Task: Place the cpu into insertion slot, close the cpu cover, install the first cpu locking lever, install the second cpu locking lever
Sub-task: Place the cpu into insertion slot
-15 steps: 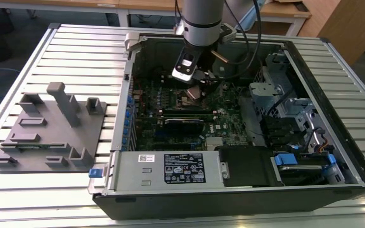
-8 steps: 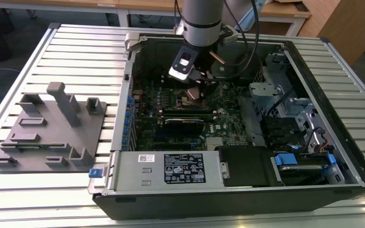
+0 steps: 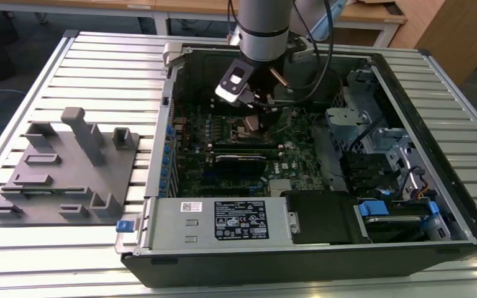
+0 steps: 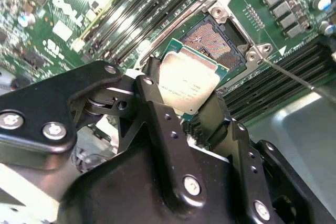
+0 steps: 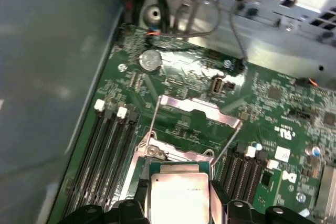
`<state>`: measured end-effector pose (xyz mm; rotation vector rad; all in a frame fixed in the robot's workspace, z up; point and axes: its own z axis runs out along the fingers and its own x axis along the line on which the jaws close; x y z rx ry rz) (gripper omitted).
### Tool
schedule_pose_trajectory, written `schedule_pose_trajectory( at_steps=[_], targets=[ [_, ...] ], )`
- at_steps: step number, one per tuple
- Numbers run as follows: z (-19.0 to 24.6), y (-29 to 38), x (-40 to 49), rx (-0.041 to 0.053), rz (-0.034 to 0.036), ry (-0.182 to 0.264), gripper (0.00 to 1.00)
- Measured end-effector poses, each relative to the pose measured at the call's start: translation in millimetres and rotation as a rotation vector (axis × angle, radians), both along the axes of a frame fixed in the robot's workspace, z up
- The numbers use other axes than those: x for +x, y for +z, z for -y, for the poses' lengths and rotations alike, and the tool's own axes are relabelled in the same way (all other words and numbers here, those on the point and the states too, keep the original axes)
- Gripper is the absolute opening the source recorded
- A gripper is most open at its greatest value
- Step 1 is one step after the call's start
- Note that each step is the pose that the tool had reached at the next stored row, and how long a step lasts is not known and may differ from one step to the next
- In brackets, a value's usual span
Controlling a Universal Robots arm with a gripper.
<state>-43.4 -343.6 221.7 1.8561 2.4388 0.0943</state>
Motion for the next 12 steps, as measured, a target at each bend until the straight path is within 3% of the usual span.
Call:
schedule_pose_trajectory(
  at_steps=[12],
  targets=[
    [-0.1,-0.3,0.1,0.0002,0.0000,-0.153,0.54]
  ],
)
